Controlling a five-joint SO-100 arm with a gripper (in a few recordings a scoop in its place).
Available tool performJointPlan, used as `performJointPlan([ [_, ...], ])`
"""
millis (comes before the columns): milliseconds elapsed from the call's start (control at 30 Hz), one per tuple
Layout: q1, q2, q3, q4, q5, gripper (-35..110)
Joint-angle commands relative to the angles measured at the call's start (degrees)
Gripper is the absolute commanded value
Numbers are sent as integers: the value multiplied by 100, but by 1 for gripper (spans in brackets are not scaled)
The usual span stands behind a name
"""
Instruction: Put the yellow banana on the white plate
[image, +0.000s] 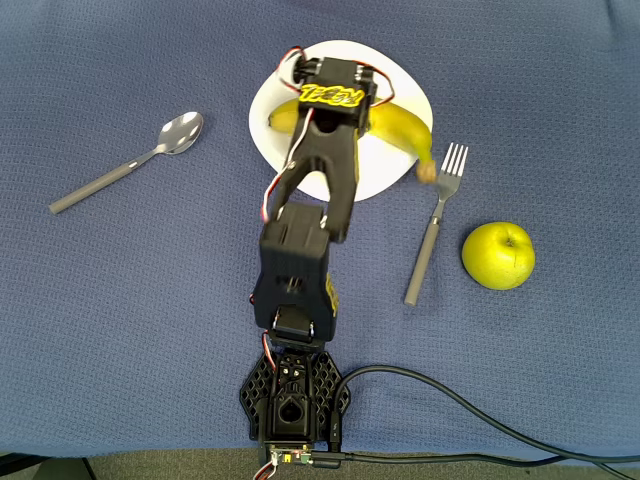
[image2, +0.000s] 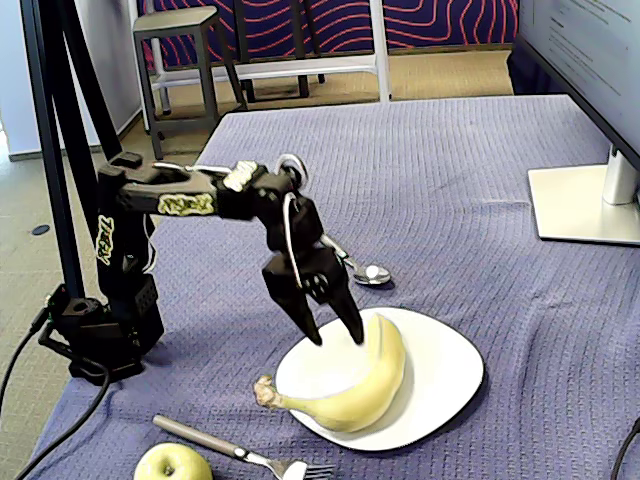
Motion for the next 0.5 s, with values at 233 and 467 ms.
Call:
performJointPlan([
  [233, -642, 3085, 1995, 149, -18, 0],
  [467, -1213, 5906, 4676, -439, -510, 0],
])
